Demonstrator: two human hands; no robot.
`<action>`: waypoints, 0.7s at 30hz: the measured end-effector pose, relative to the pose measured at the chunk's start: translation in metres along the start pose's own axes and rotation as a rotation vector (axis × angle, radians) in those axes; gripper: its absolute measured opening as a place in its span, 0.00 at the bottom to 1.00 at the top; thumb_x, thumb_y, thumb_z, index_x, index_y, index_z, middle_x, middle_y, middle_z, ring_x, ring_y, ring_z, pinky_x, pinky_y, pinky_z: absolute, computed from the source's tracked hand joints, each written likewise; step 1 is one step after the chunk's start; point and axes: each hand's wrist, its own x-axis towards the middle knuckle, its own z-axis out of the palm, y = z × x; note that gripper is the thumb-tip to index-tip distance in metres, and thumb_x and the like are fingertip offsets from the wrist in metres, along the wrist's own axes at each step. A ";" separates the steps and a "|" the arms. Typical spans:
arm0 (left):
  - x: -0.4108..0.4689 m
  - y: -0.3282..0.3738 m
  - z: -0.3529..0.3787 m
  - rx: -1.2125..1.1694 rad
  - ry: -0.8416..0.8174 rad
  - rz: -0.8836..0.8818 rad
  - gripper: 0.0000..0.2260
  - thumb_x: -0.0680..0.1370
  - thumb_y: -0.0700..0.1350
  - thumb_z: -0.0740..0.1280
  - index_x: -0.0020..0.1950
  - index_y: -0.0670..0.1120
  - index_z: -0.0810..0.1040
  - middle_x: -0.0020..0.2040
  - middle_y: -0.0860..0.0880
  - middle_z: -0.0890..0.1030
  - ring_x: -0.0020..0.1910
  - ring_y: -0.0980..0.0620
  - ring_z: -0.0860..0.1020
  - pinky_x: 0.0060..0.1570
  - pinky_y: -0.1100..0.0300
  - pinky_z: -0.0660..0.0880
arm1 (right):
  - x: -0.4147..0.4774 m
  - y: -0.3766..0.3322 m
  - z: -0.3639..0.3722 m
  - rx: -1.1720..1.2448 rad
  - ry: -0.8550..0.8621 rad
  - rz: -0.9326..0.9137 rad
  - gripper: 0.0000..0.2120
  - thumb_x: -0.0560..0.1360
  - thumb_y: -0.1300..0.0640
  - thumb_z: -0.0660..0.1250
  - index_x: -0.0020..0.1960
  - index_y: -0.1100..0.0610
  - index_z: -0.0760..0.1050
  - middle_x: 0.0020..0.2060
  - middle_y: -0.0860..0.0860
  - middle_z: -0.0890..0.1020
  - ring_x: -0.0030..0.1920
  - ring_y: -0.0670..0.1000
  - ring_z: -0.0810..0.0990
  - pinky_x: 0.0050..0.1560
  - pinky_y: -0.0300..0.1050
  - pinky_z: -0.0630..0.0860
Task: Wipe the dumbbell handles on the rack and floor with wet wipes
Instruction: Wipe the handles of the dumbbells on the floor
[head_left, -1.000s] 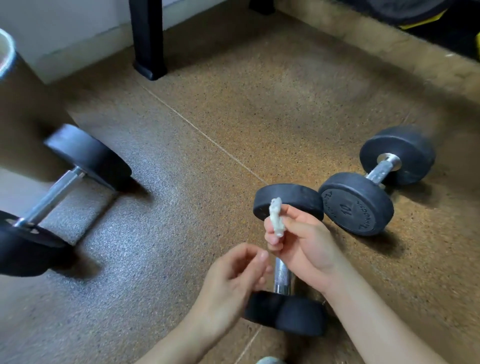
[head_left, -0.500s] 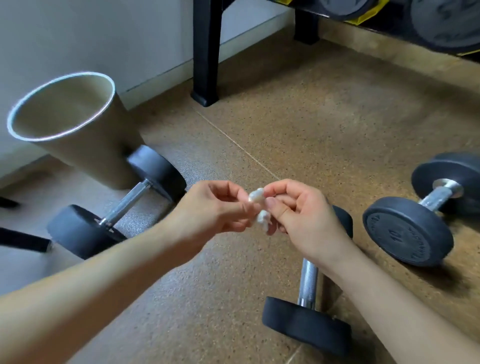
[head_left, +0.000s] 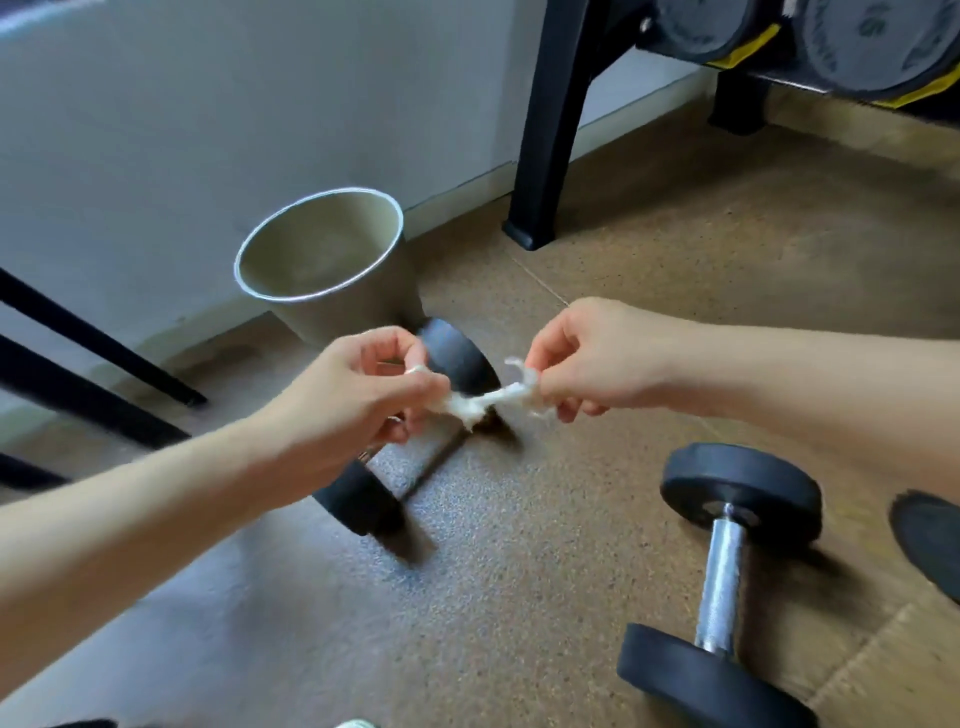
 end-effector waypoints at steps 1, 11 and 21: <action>0.001 -0.009 -0.012 -0.029 0.061 -0.003 0.11 0.73 0.33 0.71 0.38 0.45 0.72 0.30 0.45 0.73 0.26 0.52 0.68 0.29 0.61 0.61 | 0.011 -0.005 0.008 0.014 0.021 0.036 0.08 0.74 0.66 0.64 0.41 0.61 0.80 0.29 0.52 0.80 0.30 0.46 0.78 0.28 0.36 0.70; 0.031 -0.088 -0.080 0.026 0.117 -0.030 0.07 0.72 0.42 0.75 0.38 0.44 0.79 0.34 0.42 0.81 0.33 0.53 0.76 0.36 0.61 0.68 | 0.104 -0.043 0.085 1.058 0.212 0.255 0.11 0.72 0.72 0.53 0.36 0.61 0.69 0.38 0.59 0.76 0.35 0.54 0.80 0.27 0.39 0.74; 0.066 -0.142 -0.122 0.291 0.088 0.166 0.16 0.73 0.42 0.74 0.58 0.57 0.82 0.35 0.57 0.80 0.35 0.59 0.75 0.44 0.62 0.73 | 0.148 -0.019 0.182 1.021 0.213 0.241 0.07 0.76 0.67 0.66 0.50 0.72 0.76 0.29 0.51 0.72 0.27 0.43 0.66 0.24 0.33 0.56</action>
